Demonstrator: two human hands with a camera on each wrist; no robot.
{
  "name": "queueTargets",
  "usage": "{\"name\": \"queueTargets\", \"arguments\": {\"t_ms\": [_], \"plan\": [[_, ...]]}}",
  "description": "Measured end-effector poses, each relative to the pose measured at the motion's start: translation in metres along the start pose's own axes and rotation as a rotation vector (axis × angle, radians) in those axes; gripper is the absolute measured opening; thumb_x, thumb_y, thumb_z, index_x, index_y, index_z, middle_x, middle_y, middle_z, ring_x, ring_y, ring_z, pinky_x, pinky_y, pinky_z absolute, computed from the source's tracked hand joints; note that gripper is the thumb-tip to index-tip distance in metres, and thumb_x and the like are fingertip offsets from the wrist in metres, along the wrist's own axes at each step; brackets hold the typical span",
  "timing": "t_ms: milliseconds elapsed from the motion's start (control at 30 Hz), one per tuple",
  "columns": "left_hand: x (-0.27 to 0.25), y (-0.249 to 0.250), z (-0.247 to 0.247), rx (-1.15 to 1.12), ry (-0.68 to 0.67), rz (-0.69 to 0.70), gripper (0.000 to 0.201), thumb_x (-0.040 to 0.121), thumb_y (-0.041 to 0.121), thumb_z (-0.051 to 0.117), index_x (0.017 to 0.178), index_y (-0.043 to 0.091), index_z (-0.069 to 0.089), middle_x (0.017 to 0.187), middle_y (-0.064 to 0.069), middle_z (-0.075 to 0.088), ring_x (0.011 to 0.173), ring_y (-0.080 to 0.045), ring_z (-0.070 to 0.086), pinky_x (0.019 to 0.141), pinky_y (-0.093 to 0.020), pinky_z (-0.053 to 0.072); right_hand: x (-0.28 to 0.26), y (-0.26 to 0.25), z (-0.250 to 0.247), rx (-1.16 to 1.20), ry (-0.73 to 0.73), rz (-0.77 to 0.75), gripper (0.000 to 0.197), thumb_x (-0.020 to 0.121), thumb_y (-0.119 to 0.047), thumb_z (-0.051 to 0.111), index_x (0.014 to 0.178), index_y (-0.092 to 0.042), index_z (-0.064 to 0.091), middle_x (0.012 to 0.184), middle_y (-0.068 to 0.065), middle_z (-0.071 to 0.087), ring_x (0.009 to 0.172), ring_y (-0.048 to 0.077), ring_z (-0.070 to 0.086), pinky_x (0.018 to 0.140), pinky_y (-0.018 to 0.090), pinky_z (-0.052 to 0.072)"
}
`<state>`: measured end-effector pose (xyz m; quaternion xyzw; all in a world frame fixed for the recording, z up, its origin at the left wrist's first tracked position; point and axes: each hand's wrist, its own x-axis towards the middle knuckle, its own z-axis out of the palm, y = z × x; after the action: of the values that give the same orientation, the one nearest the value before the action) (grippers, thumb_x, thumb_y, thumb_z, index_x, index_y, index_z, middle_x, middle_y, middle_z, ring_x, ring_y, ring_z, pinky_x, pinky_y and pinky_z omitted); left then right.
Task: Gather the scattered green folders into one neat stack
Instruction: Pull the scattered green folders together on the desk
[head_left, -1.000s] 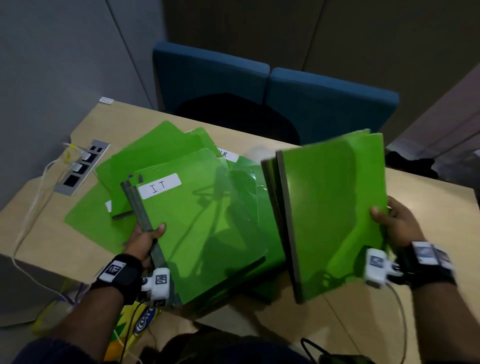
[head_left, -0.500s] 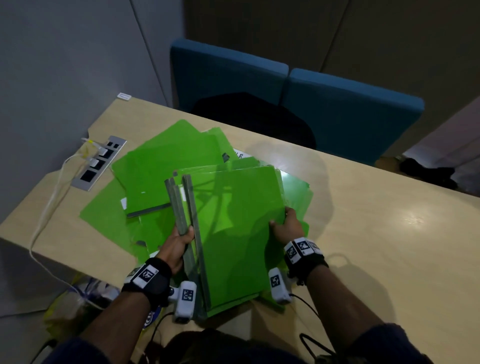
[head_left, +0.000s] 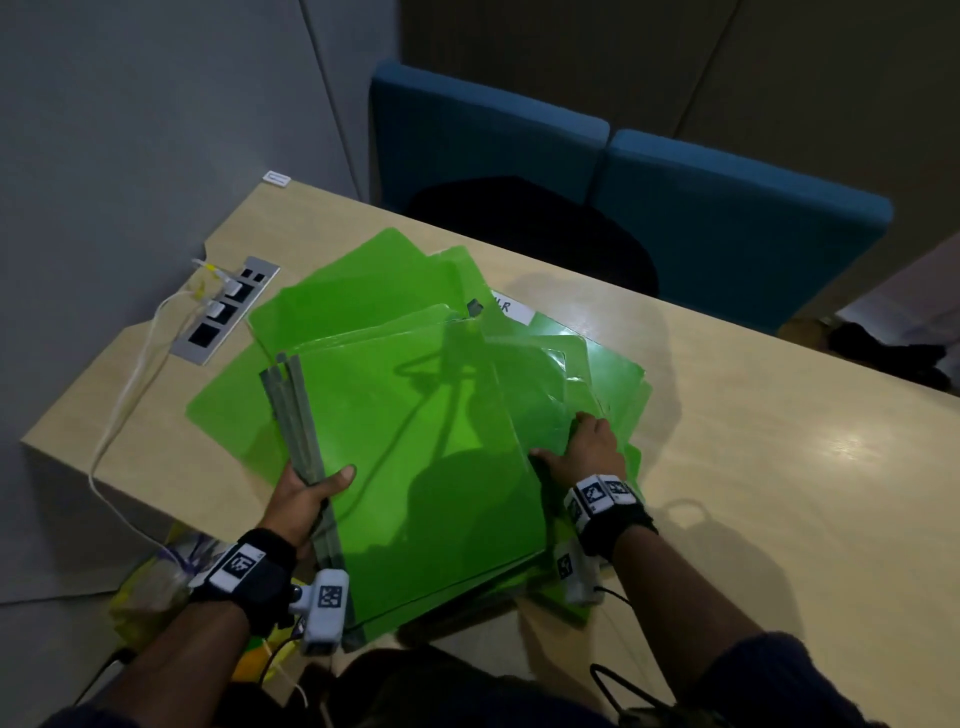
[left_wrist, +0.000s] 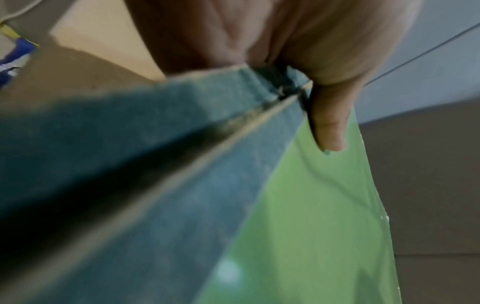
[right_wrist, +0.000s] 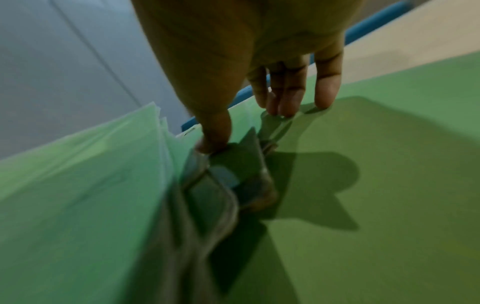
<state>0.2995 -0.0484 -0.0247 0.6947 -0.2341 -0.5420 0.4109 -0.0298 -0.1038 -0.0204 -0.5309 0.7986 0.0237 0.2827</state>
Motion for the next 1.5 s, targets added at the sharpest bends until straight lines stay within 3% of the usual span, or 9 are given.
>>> {"name": "queueTargets", "arguments": {"t_ms": [200,333,433,533,700,867,1033,1233,1500], "plan": [[-0.006,-0.008,-0.001,-0.020,-0.006,-0.037,0.062,0.086,0.003,0.066,0.141,0.009,0.037,0.119,-0.010,0.053,0.114,-0.028,0.047,0.098,-0.043,0.037,0.015,-0.021,0.009,0.292,-0.189,0.251,0.077,0.065,-0.035,0.089,0.121,-0.001,0.049,0.121,0.014,0.059,0.105,0.032,0.062,0.088,0.040,0.056],[-0.011,-0.013,0.006,-0.039,-0.002,-0.045,0.060,0.086,0.004,0.067,0.139,0.010,0.038,0.120,-0.010,0.054,0.114,-0.029,0.048,0.095,-0.042,0.038,0.011,-0.023,-0.002,0.486,-0.213,0.269,0.087,0.085,-0.019,0.076,0.146,0.000,0.017,0.146,0.023,0.041,0.128,0.037,0.049,0.101,0.037,0.046],[-0.015,-0.014,0.009,-0.054,0.001,-0.041,0.060,0.087,0.005,0.066,0.140,0.010,0.037,0.120,-0.009,0.052,0.115,-0.028,0.046,0.096,-0.040,0.036,0.008,-0.006,-0.007,0.546,-0.132,0.221,0.061,0.090,-0.010,0.068,0.139,-0.009,0.031,0.128,0.019,0.056,0.106,0.031,0.060,0.087,0.036,0.052],[-0.020,-0.012,0.009,-0.054,-0.004,-0.033,0.062,0.088,0.003,0.064,0.142,0.010,0.034,0.123,-0.007,0.049,0.116,-0.024,0.042,0.098,-0.039,0.034,0.008,0.020,-0.019,0.486,-0.015,0.134,0.054,0.095,-0.008,0.058,0.145,-0.017,0.038,0.118,0.017,0.065,0.086,0.028,0.063,0.070,0.030,0.050],[-0.019,-0.011,0.003,-0.050,-0.008,-0.028,0.066,0.088,0.001,0.064,0.145,0.011,0.032,0.126,-0.006,0.046,0.122,-0.024,0.039,0.104,-0.040,0.031,0.010,0.075,-0.027,0.374,-0.039,0.164,0.056,0.095,-0.011,0.052,0.149,-0.018,0.039,0.132,0.018,0.061,0.111,0.037,0.061,0.091,0.040,0.052],[-0.022,-0.012,0.003,-0.029,-0.019,-0.050,0.064,0.089,0.001,0.063,0.144,0.010,0.033,0.124,-0.010,0.049,0.123,-0.030,0.042,0.098,-0.039,0.032,0.006,0.082,-0.012,0.248,-0.065,0.235,0.073,0.074,-0.047,0.078,0.129,-0.007,0.052,0.123,0.016,0.060,0.109,0.036,0.060,0.092,0.047,0.053],[-0.023,-0.018,0.005,-0.024,-0.017,-0.091,0.062,0.088,0.004,0.065,0.142,0.011,0.035,0.128,-0.013,0.050,0.130,-0.035,0.040,0.097,-0.041,0.031,-0.004,0.079,-0.018,0.327,-0.101,0.302,0.055,0.075,-0.035,0.083,0.113,-0.002,0.060,0.104,0.013,0.064,0.087,0.029,0.060,0.069,0.032,0.050],[-0.028,-0.016,0.013,-0.046,-0.017,-0.091,0.062,0.090,0.005,0.063,0.144,0.010,0.033,0.130,-0.011,0.048,0.130,-0.032,0.039,0.099,-0.041,0.032,-0.013,0.092,-0.045,0.512,-0.048,0.186,0.034,0.085,-0.018,0.075,0.115,-0.005,0.067,0.106,0.014,0.070,0.083,0.025,0.062,0.076,0.029,0.049],[-0.027,-0.017,0.031,-0.009,-0.024,-0.057,0.051,0.087,0.004,0.066,0.131,0.011,0.042,0.111,-0.007,0.055,0.118,-0.028,0.047,0.095,-0.039,0.035,-0.020,0.163,-0.074,0.490,0.054,0.237,0.043,0.081,-0.017,0.080,0.120,-0.005,0.066,0.112,0.017,0.071,0.082,0.025,0.061,0.078,0.033,0.052]]}}
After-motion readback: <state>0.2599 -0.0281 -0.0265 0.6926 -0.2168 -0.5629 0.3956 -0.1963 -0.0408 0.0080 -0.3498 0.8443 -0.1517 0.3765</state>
